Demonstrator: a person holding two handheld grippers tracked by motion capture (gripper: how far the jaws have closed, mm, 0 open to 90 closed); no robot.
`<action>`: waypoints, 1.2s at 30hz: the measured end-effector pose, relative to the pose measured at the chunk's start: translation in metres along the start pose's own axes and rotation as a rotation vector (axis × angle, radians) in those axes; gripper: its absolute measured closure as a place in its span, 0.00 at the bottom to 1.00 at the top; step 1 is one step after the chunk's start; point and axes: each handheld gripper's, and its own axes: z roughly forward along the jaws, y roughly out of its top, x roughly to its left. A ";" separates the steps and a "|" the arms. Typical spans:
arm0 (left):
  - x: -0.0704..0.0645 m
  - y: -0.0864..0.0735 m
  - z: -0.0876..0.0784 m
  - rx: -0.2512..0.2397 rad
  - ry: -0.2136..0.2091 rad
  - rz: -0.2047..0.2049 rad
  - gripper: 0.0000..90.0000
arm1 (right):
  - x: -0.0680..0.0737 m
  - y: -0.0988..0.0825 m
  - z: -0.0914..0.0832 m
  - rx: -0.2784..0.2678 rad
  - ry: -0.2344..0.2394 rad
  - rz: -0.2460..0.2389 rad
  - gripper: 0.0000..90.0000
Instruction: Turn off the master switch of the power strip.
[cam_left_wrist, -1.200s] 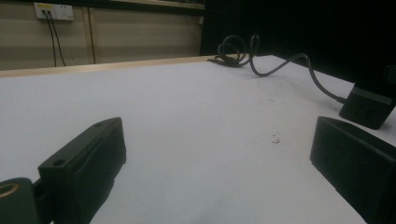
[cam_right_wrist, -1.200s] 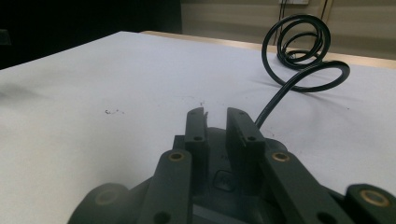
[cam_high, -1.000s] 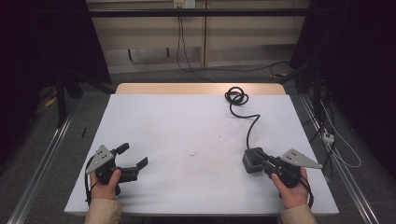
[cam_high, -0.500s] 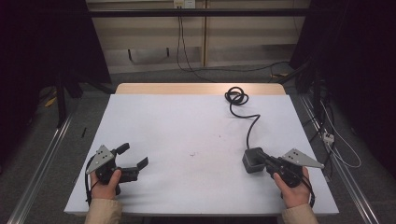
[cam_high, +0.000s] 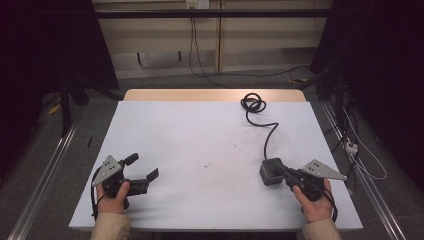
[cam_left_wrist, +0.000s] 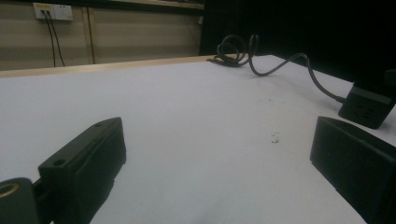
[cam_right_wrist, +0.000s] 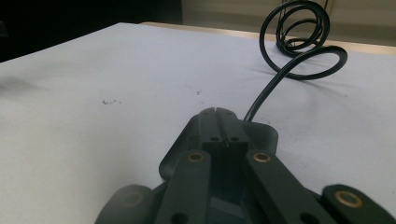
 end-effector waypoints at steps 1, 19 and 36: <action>0.000 0.000 0.000 0.001 -0.001 0.001 0.03 | 0.000 0.000 0.000 0.000 -0.001 0.001 1.00; 0.000 0.000 -0.001 0.000 0.001 0.004 0.03 | 0.000 -0.002 0.000 0.020 -0.001 -0.016 1.00; 0.000 0.000 -0.001 -0.001 0.001 0.002 0.03 | -0.001 -0.004 0.000 0.022 -0.002 -0.029 1.00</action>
